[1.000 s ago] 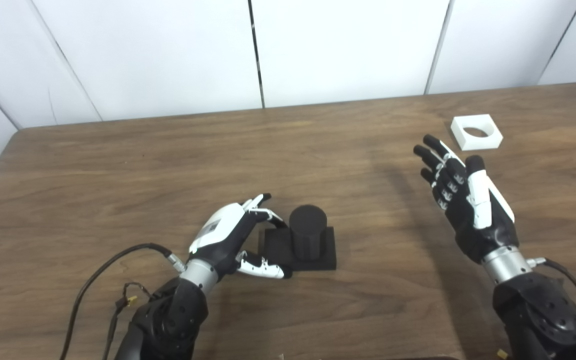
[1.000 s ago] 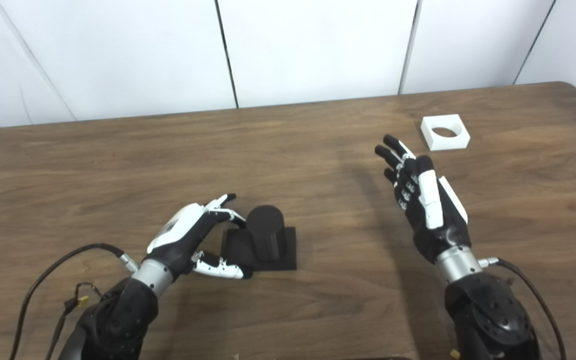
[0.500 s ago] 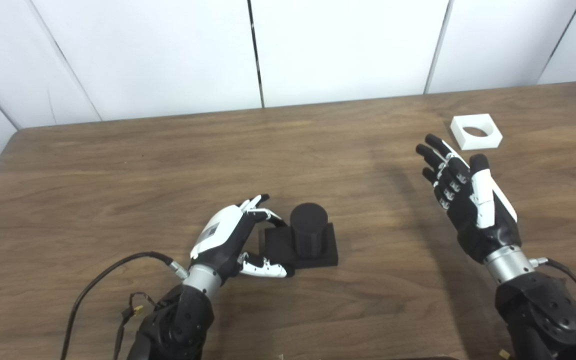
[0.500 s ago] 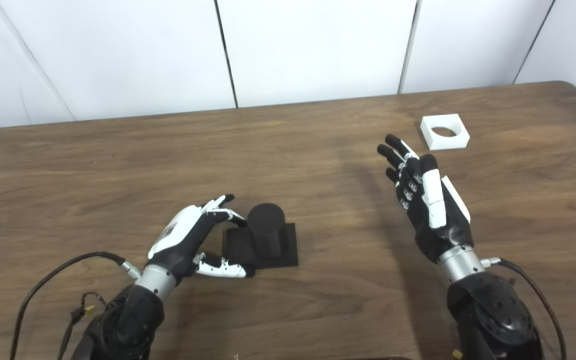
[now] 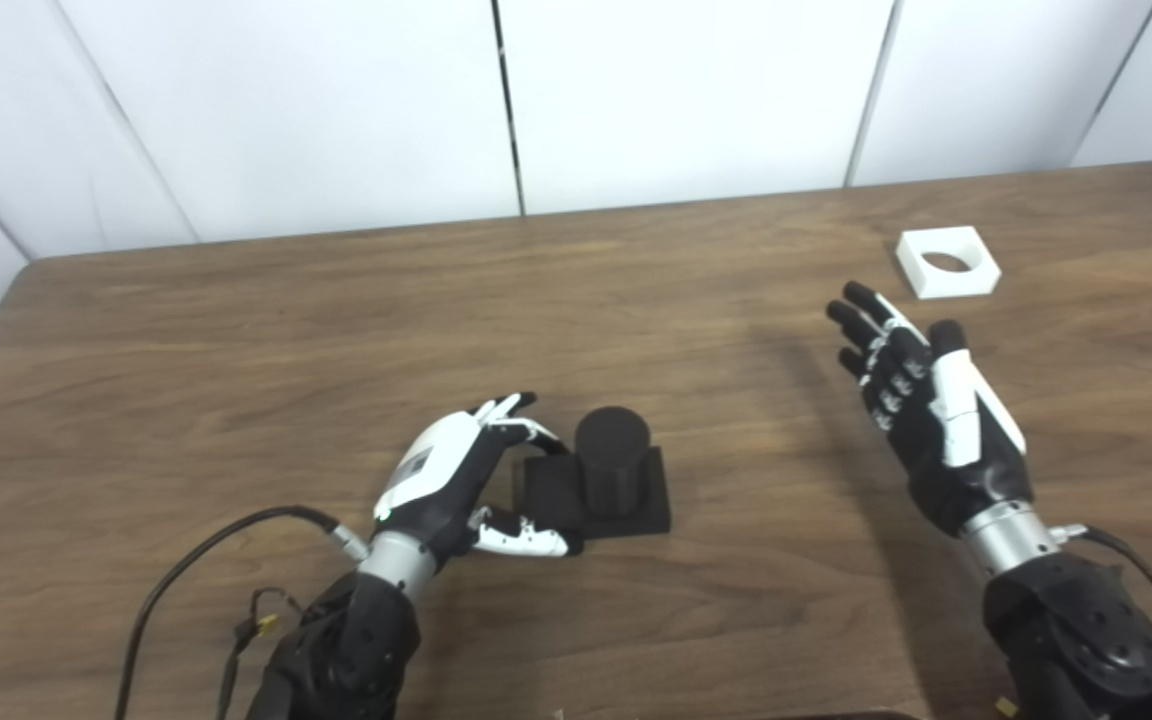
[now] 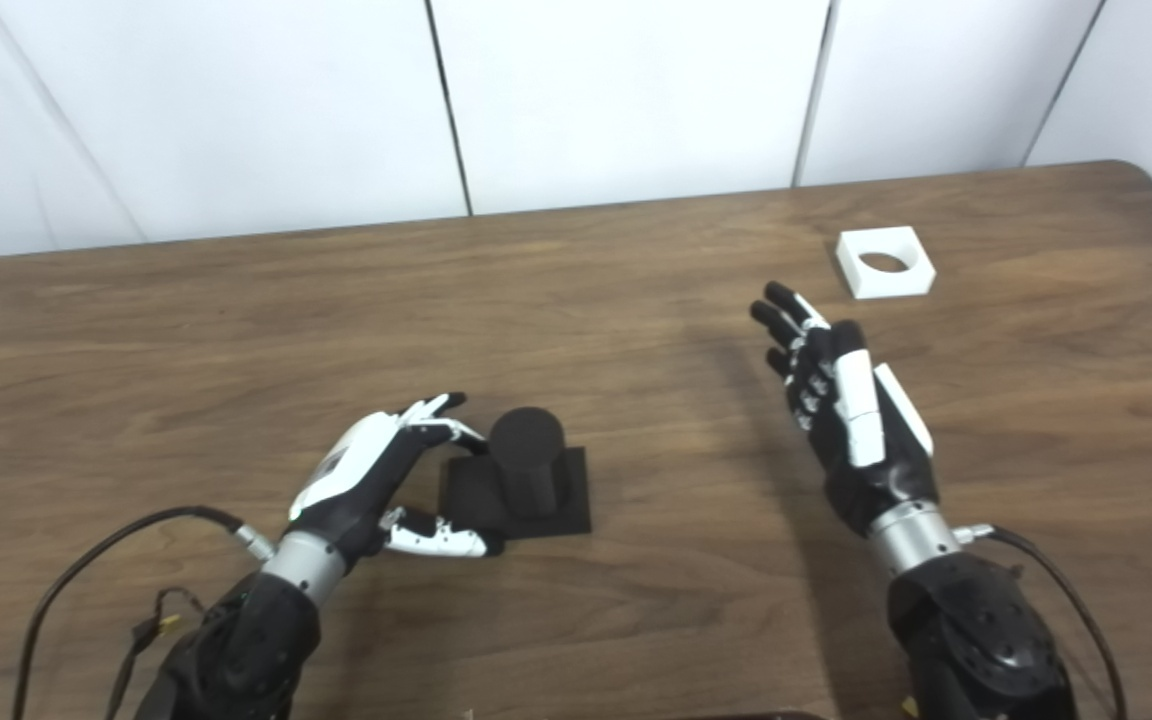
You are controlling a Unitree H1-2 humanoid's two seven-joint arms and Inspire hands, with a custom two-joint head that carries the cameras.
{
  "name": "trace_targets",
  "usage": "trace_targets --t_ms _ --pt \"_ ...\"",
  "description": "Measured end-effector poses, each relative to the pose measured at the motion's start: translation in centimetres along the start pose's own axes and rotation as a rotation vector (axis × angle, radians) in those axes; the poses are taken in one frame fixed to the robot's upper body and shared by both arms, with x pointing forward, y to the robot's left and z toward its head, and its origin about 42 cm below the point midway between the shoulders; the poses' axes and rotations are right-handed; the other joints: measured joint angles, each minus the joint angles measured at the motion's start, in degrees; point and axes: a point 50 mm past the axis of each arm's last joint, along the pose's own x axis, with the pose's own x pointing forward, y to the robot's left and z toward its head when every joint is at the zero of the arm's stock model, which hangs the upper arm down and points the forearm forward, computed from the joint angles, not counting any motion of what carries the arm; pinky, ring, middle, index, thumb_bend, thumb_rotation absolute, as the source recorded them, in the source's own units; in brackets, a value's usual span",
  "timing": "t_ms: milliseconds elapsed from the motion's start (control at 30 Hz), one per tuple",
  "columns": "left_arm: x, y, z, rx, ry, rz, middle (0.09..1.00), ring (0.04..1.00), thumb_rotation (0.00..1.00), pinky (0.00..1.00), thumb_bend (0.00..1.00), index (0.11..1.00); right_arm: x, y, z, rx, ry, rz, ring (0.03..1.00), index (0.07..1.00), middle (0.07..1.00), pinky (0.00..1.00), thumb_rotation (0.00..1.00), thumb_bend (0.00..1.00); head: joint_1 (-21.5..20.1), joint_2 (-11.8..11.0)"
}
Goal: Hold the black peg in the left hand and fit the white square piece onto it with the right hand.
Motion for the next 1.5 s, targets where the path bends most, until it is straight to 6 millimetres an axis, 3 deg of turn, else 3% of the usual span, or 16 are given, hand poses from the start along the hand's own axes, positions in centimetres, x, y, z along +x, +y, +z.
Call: trace_targets --t_ms 33,133,300,400,700,867,1267,1367,1500 --pt "-0.1 0.0 -0.2 0.002 -0.004 0.001 0.965 1.0 0.06 1.0 0.5 0.491 -0.1 0.2 -0.2 -0.002 -0.002 0.001 1.0 0.936 0.916 1.0 1.0 0.65 -1.23 -2.01" --pt "-0.4 -0.2 -0.5 0.001 -0.008 0.011 0.97 1.0 0.06 1.0 0.5 0.492 -0.4 1.1 -0.6 0.012 0.0 0.007 1.0 0.936 0.913 1.0 1.0 0.65 -1.85 -4.66" --pt "-0.5 -0.4 -0.8 -0.005 -0.013 0.026 0.967 1.0 0.06 1.0 0.5 0.492 -0.7 1.4 -1.0 0.009 0.012 0.006 1.0 0.931 0.914 1.0 1.0 0.63 -2.47 -6.87" --pt "-0.5 -0.5 -1.1 -0.002 -0.021 0.029 0.963 1.0 0.06 1.0 0.5 0.491 -0.7 1.2 -1.2 0.008 -0.003 -0.002 1.0 0.931 0.919 1.0 1.0 0.63 -3.7 -10.2" --pt "-0.4 -0.8 -1.5 -0.001 -0.033 0.046 0.955 1.0 0.06 1.0 0.5 0.491 -1.1 1.0 -2.3 -0.004 0.003 -0.006 1.0 0.935 0.921 1.0 1.0 0.63 -4.66 -14.15" --pt "-0.3 -1.1 -1.8 0.0 -0.04 0.06 0.95 1.0 0.06 1.0 0.5 0.49 -1.1 1.0 -2.4 -0.008 -0.005 -0.003 1.0 0.937 0.914 1.0 1.0 0.64 -5.9 -14.69" --pt "-0.3 -1.1 -1.8 -0.002 -0.045 0.062 0.955 1.0 0.06 1.0 0.5 0.491 -1.0 0.9 -2.0 -0.019 -0.016 -0.006 1.0 0.933 0.902 1.0 0.99 0.63 -5.37 -11.7" --pt "-0.3 -1.1 -1.8 -0.002 -0.041 0.062 0.959 1.0 0.06 1.0 0.5 0.492 -0.4 0.2 -1.1 -0.068 -0.041 -0.023 0.99 0.929 0.899 1.0 0.73 0.61 -5.46 -11.44" --pt "-0.3 -1.1 -1.7 -0.003 -0.039 0.063 0.961 1.0 0.06 1.0 0.5 0.492 1.0 -3.3 1.5 -0.321 -0.029 -0.061 0.941 0.906 0.902 0.96 0.47 0.76 -5.55 -10.91"
